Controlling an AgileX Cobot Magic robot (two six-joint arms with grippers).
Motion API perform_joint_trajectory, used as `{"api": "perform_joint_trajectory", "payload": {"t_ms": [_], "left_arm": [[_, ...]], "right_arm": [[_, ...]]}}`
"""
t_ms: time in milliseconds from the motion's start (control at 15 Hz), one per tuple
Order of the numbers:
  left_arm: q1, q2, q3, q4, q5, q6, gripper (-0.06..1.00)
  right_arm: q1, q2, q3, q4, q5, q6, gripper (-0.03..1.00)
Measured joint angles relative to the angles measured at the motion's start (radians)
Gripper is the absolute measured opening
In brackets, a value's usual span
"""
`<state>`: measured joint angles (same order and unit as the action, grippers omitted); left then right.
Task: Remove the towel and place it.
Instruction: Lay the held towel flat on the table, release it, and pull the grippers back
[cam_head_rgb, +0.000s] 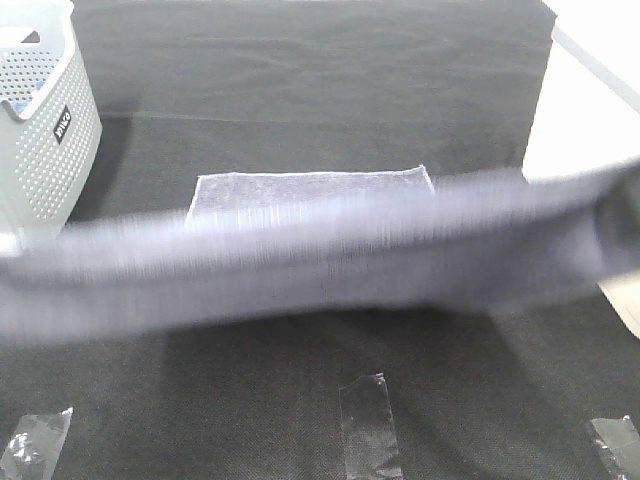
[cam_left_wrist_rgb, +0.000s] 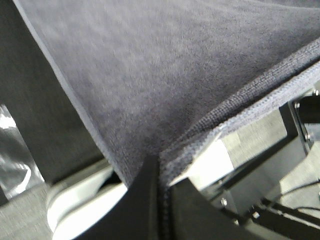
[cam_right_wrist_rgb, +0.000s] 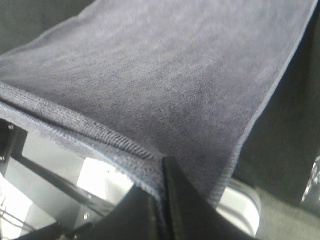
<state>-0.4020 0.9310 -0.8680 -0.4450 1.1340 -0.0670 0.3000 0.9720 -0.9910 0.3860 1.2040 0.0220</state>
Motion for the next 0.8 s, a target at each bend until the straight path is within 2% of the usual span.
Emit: {"api": "perform_joint_trajectory", "payload": {"t_ms": [467,600,733,800], "left_arm": [[0.006,-0.006,0.256,-0.145,-0.010,0.004,0.00],[-0.042,-0.007,0.297,-0.154,-0.010,0.001,0.00],[-0.148,-0.008,0.334,-0.148,-0.009,-0.074,0.00],[-0.162,-0.008,0.337,-0.145,-0.009,-0.089,0.00]], "right_arm": [[-0.002,0.001,0.228,0.043,-0.003,0.000,0.02],[-0.008,0.001,0.271,0.072,0.004,-0.002,0.02],[-0.011,0.001,0.352,0.100,0.011,-0.011,0.02],[-0.011,0.001,0.362,0.101,0.011,-0.012,0.02]]}}
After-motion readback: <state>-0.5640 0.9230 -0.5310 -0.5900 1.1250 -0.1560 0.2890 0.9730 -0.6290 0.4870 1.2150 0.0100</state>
